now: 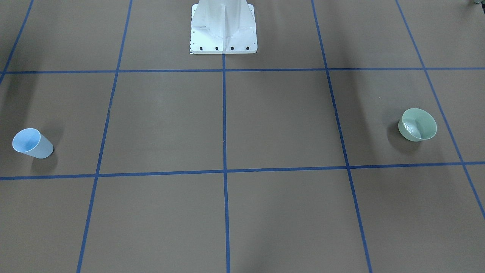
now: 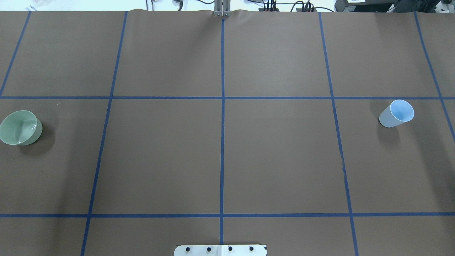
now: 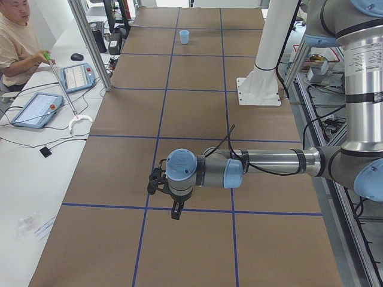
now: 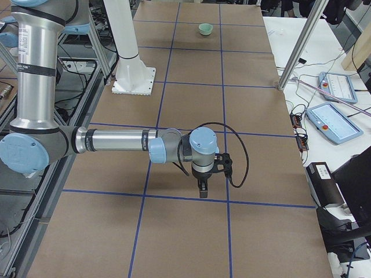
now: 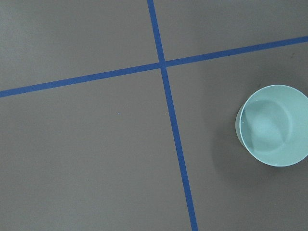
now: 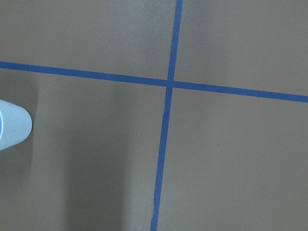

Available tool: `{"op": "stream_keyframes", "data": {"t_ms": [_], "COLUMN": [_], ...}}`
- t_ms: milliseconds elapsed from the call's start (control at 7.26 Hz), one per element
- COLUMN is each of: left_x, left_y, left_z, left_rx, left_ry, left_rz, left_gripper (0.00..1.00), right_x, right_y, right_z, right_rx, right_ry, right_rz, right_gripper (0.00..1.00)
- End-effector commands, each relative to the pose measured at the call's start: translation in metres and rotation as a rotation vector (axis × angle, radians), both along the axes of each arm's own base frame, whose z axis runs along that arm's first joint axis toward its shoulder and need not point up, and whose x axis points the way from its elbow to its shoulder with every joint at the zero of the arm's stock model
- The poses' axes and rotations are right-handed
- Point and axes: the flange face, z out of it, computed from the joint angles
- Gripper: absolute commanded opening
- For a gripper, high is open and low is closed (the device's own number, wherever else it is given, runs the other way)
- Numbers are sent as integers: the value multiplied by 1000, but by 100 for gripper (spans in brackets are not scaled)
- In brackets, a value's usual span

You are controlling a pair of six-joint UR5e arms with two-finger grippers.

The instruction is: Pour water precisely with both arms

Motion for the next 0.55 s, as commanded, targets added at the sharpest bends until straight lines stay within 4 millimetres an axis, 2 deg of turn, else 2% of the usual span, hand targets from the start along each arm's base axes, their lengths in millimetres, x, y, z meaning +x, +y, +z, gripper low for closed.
{"op": "stream_keyframes", "data": {"t_ms": [0, 413], "left_x": [0, 2], "left_y": [0, 1], "left_z": [-2, 4], "left_rx": [6, -8], "left_ry": [0, -1], "left_rz": [1, 3], "left_gripper": [100, 100], "right_x": [0, -1], "right_y": [0, -1], "right_z": [-10, -17], "right_rx": [20, 33], "right_ry": [-5, -5], "right_rz": [0, 0], "right_gripper": [100, 100]}}
